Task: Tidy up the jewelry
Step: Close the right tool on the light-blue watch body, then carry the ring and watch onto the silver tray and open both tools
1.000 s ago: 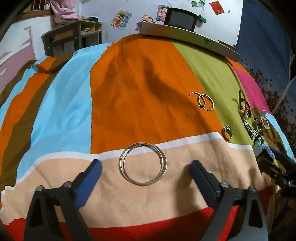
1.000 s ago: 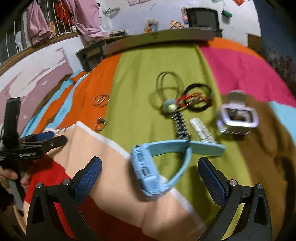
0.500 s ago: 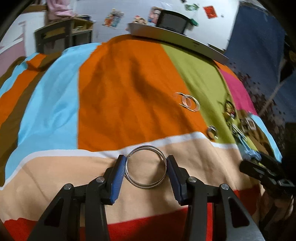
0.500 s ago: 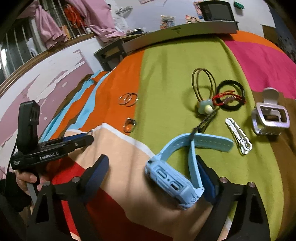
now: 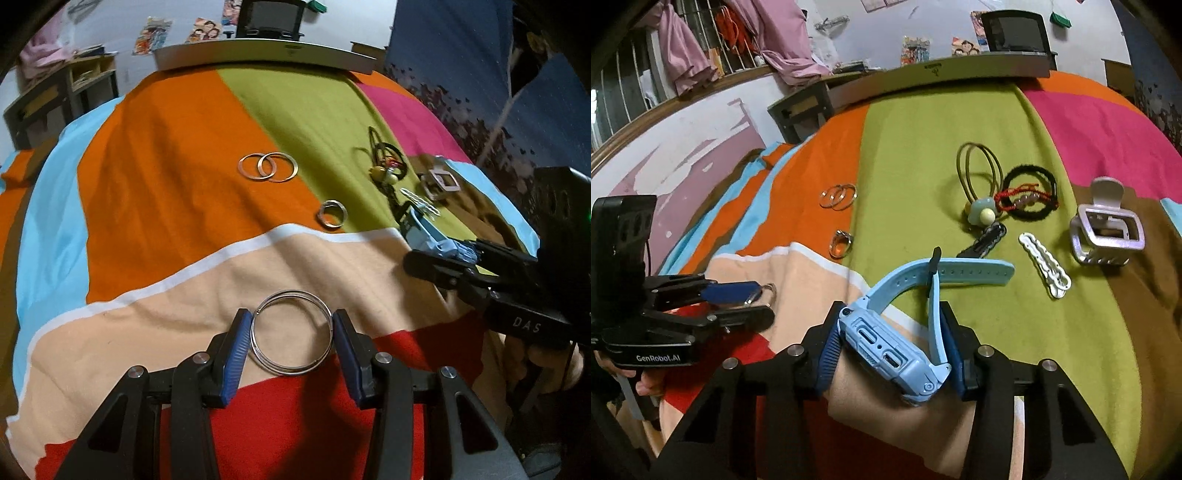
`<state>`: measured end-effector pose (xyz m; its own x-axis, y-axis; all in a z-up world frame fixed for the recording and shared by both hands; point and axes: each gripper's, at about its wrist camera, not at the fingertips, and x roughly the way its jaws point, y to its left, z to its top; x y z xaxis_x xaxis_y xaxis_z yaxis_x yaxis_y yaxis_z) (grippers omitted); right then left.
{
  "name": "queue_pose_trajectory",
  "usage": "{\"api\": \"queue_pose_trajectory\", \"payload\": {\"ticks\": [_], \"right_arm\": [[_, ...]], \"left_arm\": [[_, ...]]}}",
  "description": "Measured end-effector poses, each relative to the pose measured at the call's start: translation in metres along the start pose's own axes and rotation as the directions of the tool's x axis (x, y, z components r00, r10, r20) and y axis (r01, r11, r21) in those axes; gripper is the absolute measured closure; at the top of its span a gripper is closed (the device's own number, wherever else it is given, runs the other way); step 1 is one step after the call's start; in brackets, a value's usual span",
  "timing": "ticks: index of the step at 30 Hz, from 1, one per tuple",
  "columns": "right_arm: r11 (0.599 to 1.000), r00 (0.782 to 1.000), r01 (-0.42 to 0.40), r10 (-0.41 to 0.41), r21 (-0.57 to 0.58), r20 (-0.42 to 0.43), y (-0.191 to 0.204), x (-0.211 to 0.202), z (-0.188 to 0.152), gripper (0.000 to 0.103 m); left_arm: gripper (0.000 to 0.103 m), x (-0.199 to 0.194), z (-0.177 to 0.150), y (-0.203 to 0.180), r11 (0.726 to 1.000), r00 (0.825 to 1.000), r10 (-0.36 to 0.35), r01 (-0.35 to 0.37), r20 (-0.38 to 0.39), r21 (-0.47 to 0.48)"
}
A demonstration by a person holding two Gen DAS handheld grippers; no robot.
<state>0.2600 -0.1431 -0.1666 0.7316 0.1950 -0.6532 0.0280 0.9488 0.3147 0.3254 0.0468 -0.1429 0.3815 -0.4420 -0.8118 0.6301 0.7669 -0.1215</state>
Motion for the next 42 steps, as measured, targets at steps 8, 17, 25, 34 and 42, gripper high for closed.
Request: {"api": "queue_pose_trajectory", "payload": {"ticks": [8, 17, 25, 34, 42], "right_arm": [[0.997, 0.992, -0.013, 0.023, -0.080, 0.127, 0.014, -0.035, 0.013, 0.059], [0.999, 0.975, -0.015, 0.026, -0.051, 0.219, -0.019, -0.076, 0.073, 0.059], [0.985, 0.968, 0.002, 0.041, -0.171, 0.247, -0.045, -0.055, 0.187, 0.059], [0.985, 0.973, 0.063, -0.025, -0.161, 0.231, -0.070, 0.034, 0.310, 0.059], [0.978, 0.977, 0.167, -0.146, -0.129, 0.158, -0.070, 0.120, 0.345, 0.059]], "left_arm": [[0.060, -0.028, 0.025, -0.016, 0.997, 0.994, 0.073, -0.074, 0.084, 0.007], [0.060, -0.055, 0.089, -0.016, 0.984, 0.968, 0.160, -0.140, 0.192, -0.113], [0.060, -0.048, 0.190, 0.000, 0.969, 0.923, 0.200, -0.136, 0.330, -0.206], [0.060, 0.011, 0.298, 0.049, 0.948, 0.889, 0.279, -0.193, 0.364, -0.254], [0.060, 0.067, 0.326, 0.081, 0.916, 0.888, 0.344, -0.247, 0.304, -0.316]]}}
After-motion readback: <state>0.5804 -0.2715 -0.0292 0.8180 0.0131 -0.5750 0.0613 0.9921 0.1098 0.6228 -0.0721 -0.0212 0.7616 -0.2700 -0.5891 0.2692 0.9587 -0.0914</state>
